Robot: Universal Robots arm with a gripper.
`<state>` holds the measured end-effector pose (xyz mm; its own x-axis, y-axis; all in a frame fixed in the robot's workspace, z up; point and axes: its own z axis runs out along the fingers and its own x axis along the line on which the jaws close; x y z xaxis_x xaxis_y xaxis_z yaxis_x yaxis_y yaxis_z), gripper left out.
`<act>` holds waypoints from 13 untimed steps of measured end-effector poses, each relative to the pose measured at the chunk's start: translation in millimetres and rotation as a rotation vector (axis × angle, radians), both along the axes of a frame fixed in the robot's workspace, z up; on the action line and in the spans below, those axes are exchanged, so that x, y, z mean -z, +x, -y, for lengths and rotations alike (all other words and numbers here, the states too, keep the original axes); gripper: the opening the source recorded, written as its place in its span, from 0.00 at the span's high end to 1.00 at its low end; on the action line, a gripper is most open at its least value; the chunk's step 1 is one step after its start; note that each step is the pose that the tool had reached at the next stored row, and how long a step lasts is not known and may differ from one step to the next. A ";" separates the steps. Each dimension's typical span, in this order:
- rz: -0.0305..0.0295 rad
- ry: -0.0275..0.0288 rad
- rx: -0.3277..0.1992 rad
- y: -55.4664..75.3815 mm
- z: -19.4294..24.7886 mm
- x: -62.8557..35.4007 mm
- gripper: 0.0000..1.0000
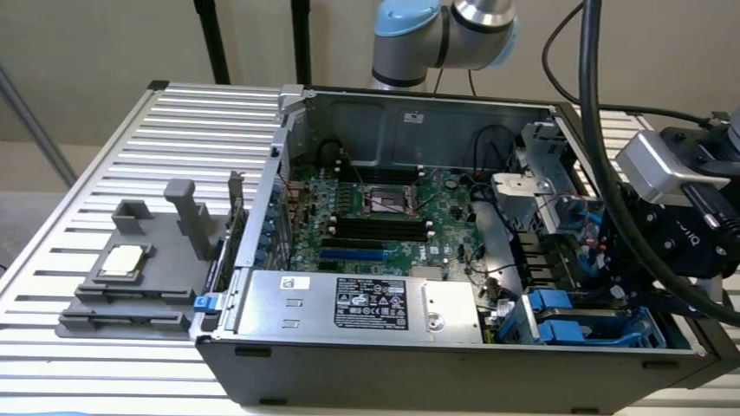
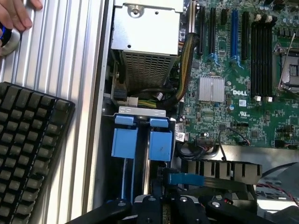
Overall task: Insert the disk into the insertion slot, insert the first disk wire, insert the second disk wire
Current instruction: 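Insert the first disk wire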
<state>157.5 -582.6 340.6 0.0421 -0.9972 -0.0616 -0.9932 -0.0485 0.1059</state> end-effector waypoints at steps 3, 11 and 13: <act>-0.0067 -0.0157 0.000 2.0 0.0 -0.1 0.84; -0.0157 -0.0319 0.010 3.5 -5.3 0.0 0.84; -0.0176 -0.0337 0.015 4.1 -5.8 0.3 0.84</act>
<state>161.5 -576.8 340.3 0.0261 -0.9993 -0.0285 -0.9918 -0.0295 0.1247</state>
